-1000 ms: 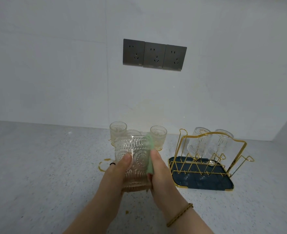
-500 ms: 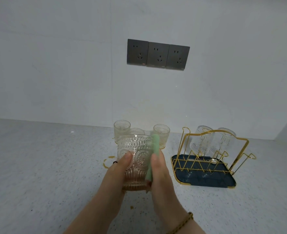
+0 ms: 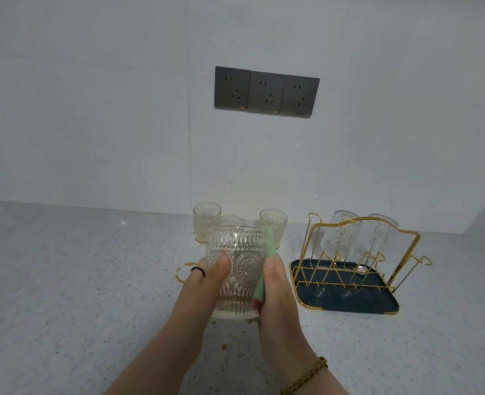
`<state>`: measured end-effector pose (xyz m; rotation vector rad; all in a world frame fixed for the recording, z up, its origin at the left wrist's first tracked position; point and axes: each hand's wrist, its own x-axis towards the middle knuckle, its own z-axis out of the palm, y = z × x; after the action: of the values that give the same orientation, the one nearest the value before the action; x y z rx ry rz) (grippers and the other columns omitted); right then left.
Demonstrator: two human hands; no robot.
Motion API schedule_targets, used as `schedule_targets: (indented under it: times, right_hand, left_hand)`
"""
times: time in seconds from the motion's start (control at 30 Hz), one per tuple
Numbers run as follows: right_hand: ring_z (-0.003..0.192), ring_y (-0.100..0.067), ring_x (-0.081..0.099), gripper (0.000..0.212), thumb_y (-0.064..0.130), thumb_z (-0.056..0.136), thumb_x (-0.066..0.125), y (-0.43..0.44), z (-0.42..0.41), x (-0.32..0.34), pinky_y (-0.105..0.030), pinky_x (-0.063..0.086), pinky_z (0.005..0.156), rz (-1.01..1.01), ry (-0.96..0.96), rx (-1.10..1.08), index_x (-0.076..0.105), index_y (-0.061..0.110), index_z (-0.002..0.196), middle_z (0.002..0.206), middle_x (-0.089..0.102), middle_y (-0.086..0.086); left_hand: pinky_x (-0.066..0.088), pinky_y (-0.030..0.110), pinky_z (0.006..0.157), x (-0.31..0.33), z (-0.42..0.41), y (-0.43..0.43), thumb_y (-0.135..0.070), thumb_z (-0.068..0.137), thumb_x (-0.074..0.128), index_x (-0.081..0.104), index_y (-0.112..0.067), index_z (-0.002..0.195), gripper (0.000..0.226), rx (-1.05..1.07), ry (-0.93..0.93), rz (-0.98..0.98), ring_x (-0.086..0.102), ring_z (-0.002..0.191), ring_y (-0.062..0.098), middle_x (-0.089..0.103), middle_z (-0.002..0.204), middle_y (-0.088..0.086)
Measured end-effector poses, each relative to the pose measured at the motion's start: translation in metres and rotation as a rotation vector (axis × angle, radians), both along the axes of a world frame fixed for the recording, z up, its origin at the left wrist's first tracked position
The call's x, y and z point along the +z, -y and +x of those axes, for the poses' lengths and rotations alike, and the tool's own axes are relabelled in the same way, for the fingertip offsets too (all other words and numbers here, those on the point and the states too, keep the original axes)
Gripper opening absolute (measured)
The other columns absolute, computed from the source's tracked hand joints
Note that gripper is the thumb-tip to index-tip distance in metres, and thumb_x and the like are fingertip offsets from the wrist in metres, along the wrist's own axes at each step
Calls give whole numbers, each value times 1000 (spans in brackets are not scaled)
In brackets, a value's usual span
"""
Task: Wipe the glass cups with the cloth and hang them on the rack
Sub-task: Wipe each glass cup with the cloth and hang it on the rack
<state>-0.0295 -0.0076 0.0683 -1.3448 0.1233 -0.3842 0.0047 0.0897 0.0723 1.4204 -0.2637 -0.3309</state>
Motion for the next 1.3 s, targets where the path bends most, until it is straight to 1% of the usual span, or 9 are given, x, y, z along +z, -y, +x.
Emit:
schedule_targets:
  times: [0.13,0.27,0.4,0.53,0.63,0.83,0.97,1.07,1.3]
  right_hand:
    - [92,-20,63,54,46,78,34,2,-2,1,-36,56,75,-146,21,-41,40,28,128,104,63,-2]
    - [122,-10,45,72,62,68,31,-6,2,-1,-41,45,99,-392,5,-180,21,41,136,139,40,5]
    - [129,22,4,47,57,75,21,-14,-1,0,-10,12,111,-626,113,-265,6,53,120,139,7,32]
    - [125,-9,44,51,57,80,33,2,1,15,-39,39,105,-330,60,-8,26,48,130,138,43,9]
    - [96,-20,64,41,45,92,29,11,4,18,-38,54,84,-73,21,107,45,26,125,111,62,-7]
    - [137,9,2,55,67,84,18,-16,3,-12,-9,7,111,-835,265,-199,7,49,135,150,2,18]
    - [131,-9,37,40,60,84,28,-5,8,16,-32,37,107,-422,79,17,19,61,122,145,31,15]
    - [97,-23,64,38,42,95,27,8,14,25,-36,56,80,56,-104,139,52,26,120,112,63,-7]
    - [76,-17,65,34,31,97,27,2,9,14,-31,56,64,109,-67,-7,57,16,105,88,66,-5]
  left_hand:
    - [44,54,98,8,0,5,-77,47,62,44,-23,130,101,162,-1,8,59,109,28,62,116,8]
    - [56,34,76,10,-5,12,-55,75,60,53,-20,116,53,110,34,43,64,93,18,65,105,3]
    - [49,21,49,9,1,9,-43,65,66,62,-11,95,43,-38,-1,-37,67,63,11,69,75,4]
    - [55,30,57,8,2,5,-45,57,66,63,-3,106,65,-108,-76,-205,70,74,27,73,88,16]
    - [56,31,57,10,1,7,-36,65,66,65,-6,101,47,-113,-85,-243,71,72,25,74,87,14]
    - [58,30,62,10,8,0,-48,76,54,67,-4,104,53,-139,-103,-241,71,77,29,73,87,18]
    - [58,38,73,7,8,-1,-42,75,55,67,-12,107,45,-101,-116,-288,69,92,32,71,101,16]
    - [57,37,69,7,6,2,-40,69,51,67,-13,102,46,-118,-102,-263,71,83,28,73,96,13]
    - [45,47,97,5,6,1,-65,53,67,58,-14,121,85,-74,-88,-65,63,107,28,68,115,10]
